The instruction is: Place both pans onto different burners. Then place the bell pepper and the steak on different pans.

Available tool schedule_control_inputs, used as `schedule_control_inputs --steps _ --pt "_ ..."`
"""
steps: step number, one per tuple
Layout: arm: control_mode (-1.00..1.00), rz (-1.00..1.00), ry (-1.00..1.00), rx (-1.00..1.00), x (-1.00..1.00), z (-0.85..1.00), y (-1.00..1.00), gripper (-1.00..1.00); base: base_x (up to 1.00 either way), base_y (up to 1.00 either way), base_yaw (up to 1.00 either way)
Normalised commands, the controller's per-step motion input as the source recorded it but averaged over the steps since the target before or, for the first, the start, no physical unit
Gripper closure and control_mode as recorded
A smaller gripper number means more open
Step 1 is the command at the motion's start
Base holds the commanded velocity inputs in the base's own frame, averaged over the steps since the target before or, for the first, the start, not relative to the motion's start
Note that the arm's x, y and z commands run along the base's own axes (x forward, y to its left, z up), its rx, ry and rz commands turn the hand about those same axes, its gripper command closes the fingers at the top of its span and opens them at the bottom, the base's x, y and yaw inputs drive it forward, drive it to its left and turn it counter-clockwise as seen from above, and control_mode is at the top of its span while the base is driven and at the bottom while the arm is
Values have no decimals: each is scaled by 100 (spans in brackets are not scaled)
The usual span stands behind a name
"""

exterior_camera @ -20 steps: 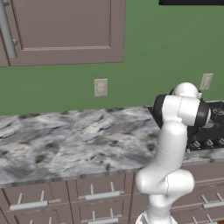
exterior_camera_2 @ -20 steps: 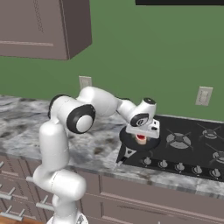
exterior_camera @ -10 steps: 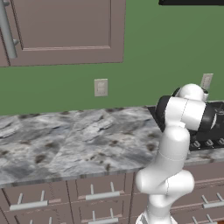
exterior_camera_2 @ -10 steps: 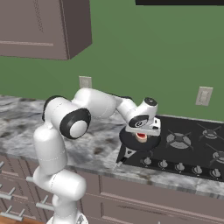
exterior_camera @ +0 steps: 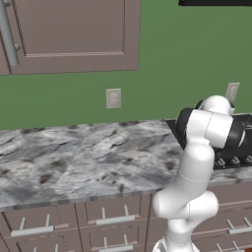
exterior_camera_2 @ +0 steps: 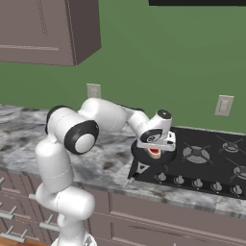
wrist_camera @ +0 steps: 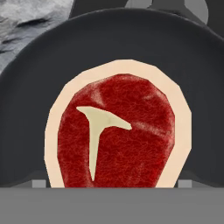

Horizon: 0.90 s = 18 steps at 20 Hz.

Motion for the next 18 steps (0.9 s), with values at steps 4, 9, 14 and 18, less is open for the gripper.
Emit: schedule_control_inputs --steps 4,9,14,18 --pt "-100 3 -1 -1 -7 -7 0 -100 0 0 0" --pt "-100 4 -2 0 -5 -3 4 -100 0 0 0" --pt "-100 8 -13 -5 0 -7 15 -100 0 0 0" --pt "-100 10 -28 -14 4 0 1 -100 0 0 0"
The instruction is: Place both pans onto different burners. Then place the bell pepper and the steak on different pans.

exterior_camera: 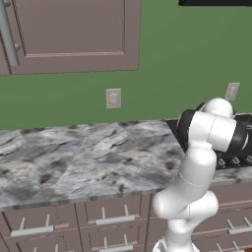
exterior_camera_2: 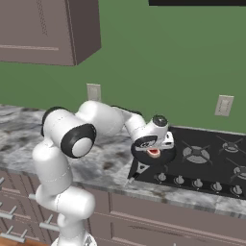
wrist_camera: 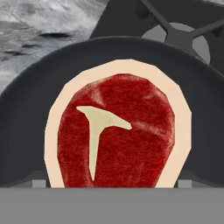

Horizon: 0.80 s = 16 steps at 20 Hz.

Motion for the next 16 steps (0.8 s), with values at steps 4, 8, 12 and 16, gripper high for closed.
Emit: schedule_control_inputs --steps 4,8,12,16 --pt "-100 0 -4 -7 12 -22 -7 -100 0 0 0" --pt "-100 -1 21 4 32 -19 -26 -100 0 0 0" --pt "-100 0 26 11 20 10 -18 -100 0 0 0" --pt "-100 2 7 5 0 47 -6 -100 0 0 0"
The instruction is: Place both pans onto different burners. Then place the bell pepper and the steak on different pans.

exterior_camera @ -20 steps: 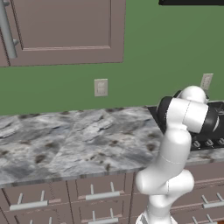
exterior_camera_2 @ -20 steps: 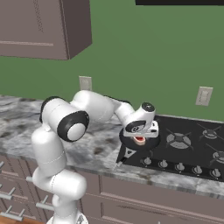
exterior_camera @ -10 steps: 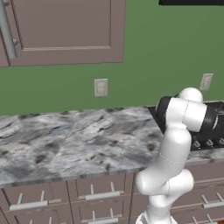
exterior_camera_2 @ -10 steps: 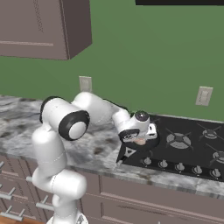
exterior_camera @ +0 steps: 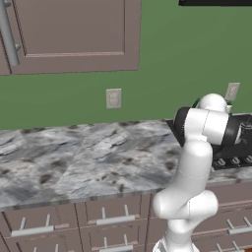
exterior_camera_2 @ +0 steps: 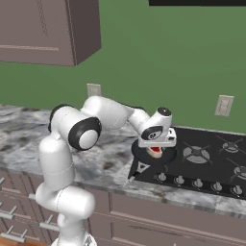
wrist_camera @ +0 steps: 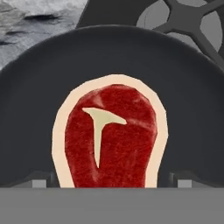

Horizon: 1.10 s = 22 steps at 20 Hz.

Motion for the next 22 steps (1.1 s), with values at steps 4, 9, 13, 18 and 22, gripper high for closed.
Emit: schedule_control_inputs --steps 4,9,13,18,22 --pt "-100 1 1 0 0 19 0 -100 0 0 0" --pt "-100 1 -2 0 -18 24 0 -100 0 0 0" --pt "-100 1 -11 0 -48 78 18 -100 0 0 0" --pt "-100 0 -9 -2 -56 66 54 -100 0 0 0" --pt "-100 -2 -1 -9 -55 66 50 -100 0 0 0"
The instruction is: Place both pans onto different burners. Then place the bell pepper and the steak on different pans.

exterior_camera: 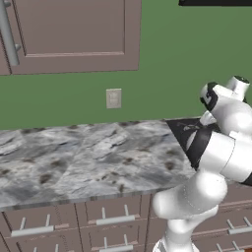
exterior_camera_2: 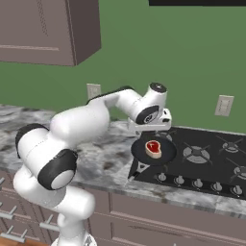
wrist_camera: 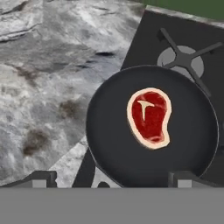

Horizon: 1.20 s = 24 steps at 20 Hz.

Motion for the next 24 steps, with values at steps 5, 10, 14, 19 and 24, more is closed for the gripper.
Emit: schedule_control_inputs --steps 5,10,14,19,24 --pt "-100 -33 0 -1 -50 49 21 -100 0 0 0" --pt "-100 -42 0 6 -64 26 1 -100 0 0 0" --pt "-100 -24 -6 7 -58 37 33 -100 0 0 0" --pt "-100 0 -42 -8 -80 5 55 -100 0 0 0" --pt "-100 0 -27 -7 -71 13 37 -100 0 0 0"
